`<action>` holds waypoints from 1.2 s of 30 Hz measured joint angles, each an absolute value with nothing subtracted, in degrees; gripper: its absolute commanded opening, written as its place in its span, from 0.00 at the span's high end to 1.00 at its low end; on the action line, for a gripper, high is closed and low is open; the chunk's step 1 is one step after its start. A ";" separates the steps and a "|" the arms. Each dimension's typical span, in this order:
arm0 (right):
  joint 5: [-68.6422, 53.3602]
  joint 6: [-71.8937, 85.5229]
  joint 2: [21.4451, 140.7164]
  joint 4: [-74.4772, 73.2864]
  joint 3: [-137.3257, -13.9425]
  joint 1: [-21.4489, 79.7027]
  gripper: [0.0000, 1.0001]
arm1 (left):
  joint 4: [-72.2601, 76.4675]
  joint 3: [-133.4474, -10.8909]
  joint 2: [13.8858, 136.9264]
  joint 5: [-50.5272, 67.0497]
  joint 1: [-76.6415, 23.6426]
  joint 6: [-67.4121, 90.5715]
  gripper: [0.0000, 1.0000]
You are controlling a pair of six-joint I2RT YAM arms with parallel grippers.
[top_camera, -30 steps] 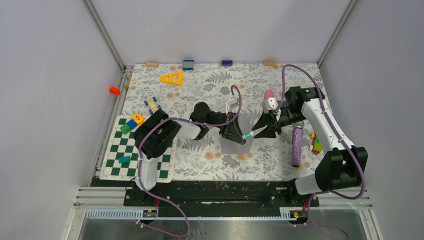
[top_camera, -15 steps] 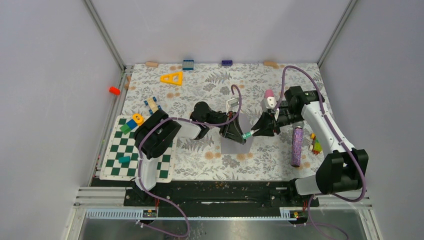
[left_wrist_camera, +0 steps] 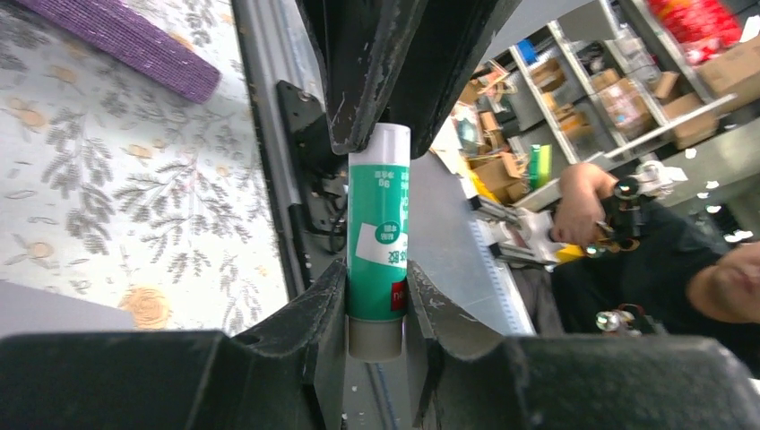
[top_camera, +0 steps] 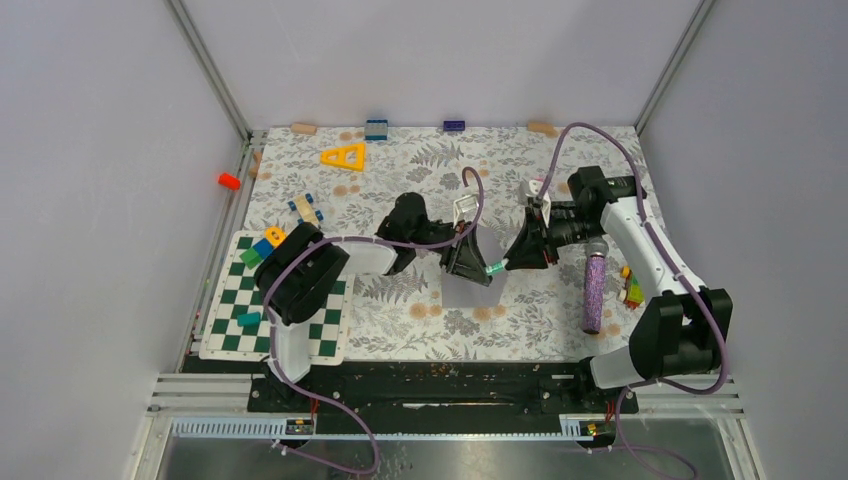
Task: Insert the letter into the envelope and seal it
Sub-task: Unscrew the solid glue.
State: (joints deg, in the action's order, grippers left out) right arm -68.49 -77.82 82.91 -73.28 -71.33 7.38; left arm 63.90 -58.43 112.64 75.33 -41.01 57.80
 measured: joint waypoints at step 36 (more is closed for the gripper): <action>-65.58 -59.64 60.36 -49.82 -54.81 4.34 0.17 | 12.25 -65.95 101.54 62.96 -41.43 18.76 0.85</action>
State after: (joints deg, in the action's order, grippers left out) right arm -65.58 -59.64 60.36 -49.82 -54.81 4.34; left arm 12.25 -65.95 101.54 62.96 -41.43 18.76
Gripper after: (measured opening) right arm 0.799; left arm 0.246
